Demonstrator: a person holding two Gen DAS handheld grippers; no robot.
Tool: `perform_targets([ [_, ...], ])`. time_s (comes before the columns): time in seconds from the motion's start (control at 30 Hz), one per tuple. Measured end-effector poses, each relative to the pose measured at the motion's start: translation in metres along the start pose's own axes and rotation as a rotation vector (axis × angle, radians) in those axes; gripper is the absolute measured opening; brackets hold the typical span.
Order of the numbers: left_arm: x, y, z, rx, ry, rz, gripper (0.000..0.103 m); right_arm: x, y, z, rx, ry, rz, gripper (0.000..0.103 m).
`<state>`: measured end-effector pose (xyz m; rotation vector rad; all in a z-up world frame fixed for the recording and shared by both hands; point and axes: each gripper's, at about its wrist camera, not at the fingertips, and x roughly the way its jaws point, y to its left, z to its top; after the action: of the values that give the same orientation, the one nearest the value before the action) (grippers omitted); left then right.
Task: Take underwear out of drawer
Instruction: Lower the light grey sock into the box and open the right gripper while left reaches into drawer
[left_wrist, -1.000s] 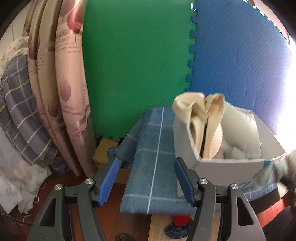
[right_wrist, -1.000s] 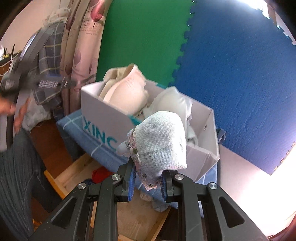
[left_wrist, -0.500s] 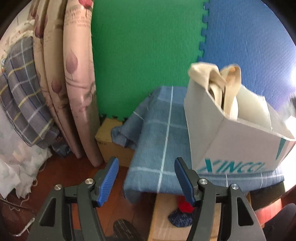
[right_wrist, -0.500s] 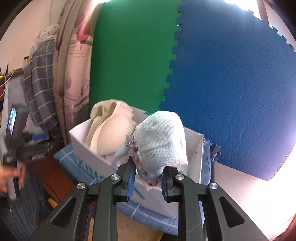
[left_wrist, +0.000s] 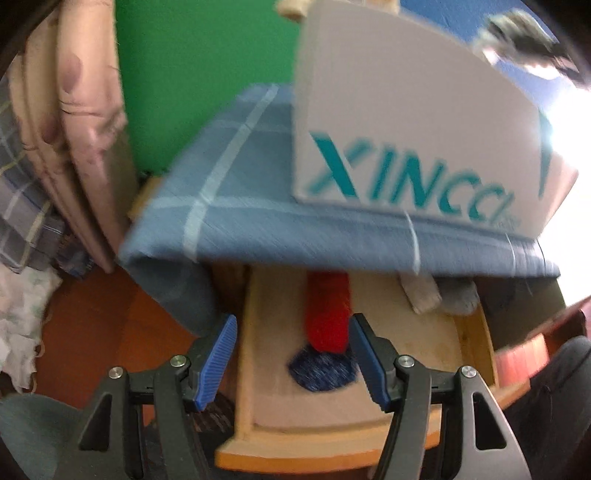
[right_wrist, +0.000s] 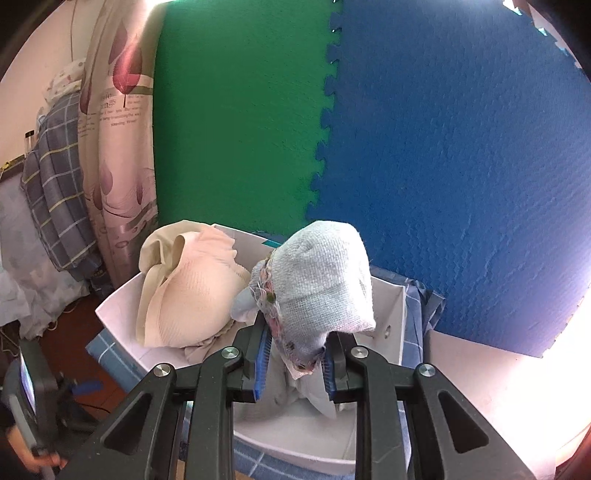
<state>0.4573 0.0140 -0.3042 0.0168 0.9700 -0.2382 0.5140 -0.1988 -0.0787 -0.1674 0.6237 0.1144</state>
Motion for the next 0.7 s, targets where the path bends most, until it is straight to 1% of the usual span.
perform_targets([
  [0.07,0.012,-0.003,-0.006,-0.004,0.055,-0.043,0.064,0.01,0.004,0.001,-0.004,0.019,0.008,0.022],
  [0.13,0.024,-0.004,-0.013,-0.018,0.104,-0.07,0.064,0.018,0.007,0.0,-0.003,0.035,0.017,0.022],
  [0.23,0.035,-0.01,-0.019,-0.007,0.158,-0.085,0.064,0.033,0.011,-0.002,0.02,0.071,0.037,0.022],
  [0.3,0.04,-0.013,-0.022,-0.005,0.18,-0.085,0.064,0.042,0.013,-0.004,0.041,0.093,0.044,0.022],
  [0.4,0.051,-0.012,-0.025,-0.027,0.235,-0.117,0.064,0.053,0.014,-0.009,0.065,0.115,0.053,0.022],
  [0.5,0.065,-0.011,-0.028,-0.046,0.288,-0.107,0.064,0.063,0.013,-0.014,0.094,0.134,0.064,0.023],
  [0.7,0.081,-0.003,-0.032,-0.109,0.336,-0.1,0.064,0.081,0.009,-0.026,0.163,0.161,0.098,0.024],
])
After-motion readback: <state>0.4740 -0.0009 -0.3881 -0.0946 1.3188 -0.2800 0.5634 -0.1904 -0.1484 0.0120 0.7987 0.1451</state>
